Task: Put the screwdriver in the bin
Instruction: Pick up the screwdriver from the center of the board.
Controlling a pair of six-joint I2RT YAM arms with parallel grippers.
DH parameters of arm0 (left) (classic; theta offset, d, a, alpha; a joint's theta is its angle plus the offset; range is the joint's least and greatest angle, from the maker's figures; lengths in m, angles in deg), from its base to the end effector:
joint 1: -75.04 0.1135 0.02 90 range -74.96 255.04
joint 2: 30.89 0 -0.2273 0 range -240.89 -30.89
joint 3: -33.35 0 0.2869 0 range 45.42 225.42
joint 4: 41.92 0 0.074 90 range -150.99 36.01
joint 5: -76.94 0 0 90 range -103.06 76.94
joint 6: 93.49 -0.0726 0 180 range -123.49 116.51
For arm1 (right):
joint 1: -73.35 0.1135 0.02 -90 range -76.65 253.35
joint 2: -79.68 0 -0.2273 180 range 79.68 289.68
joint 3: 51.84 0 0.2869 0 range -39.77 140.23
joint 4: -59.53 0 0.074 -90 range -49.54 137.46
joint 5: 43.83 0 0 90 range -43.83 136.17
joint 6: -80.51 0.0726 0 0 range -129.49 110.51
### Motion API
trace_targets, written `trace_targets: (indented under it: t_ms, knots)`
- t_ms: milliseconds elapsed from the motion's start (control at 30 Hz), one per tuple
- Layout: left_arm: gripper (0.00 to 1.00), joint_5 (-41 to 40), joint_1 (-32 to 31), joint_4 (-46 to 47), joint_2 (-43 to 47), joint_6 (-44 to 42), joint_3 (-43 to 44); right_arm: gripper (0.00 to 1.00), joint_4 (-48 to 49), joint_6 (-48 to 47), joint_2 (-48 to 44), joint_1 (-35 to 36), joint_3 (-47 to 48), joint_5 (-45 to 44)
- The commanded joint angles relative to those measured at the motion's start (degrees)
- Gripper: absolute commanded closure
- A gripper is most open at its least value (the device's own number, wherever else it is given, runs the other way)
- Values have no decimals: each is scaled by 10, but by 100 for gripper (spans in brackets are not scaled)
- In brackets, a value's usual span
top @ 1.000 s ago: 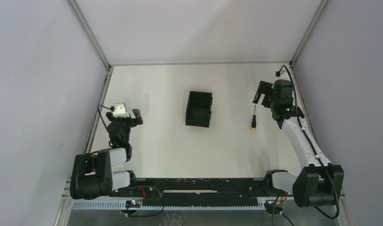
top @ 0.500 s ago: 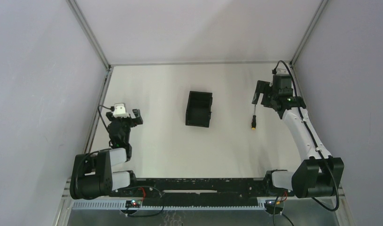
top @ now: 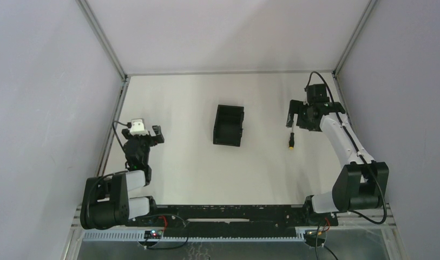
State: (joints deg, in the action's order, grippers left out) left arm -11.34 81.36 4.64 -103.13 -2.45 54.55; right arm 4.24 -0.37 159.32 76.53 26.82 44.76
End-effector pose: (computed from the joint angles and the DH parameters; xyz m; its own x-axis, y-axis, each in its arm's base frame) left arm 0.2757 0.0283 0.0954 -0.0762 -0.0267 -0.9967 -0.0817 0.9964 -0.0204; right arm 0.3469 0.0175 0.2103 -0.8265 0.1128 -0.5515 0.0903 0.9936 0.0678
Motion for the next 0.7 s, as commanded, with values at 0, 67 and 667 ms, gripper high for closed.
trace_targets:
  t_ms: [0,67,667]
  knots:
    - [0,0,-2,41,4,-9,5,1,-38,-6,18,4,28,-8]
    - [0,0,-3,41,4,-9,6,2,-43,-6,26,8,28,-6]
    - [0,0,-2,41,4,-9,5,10,-46,-23,133,35,28,-27]
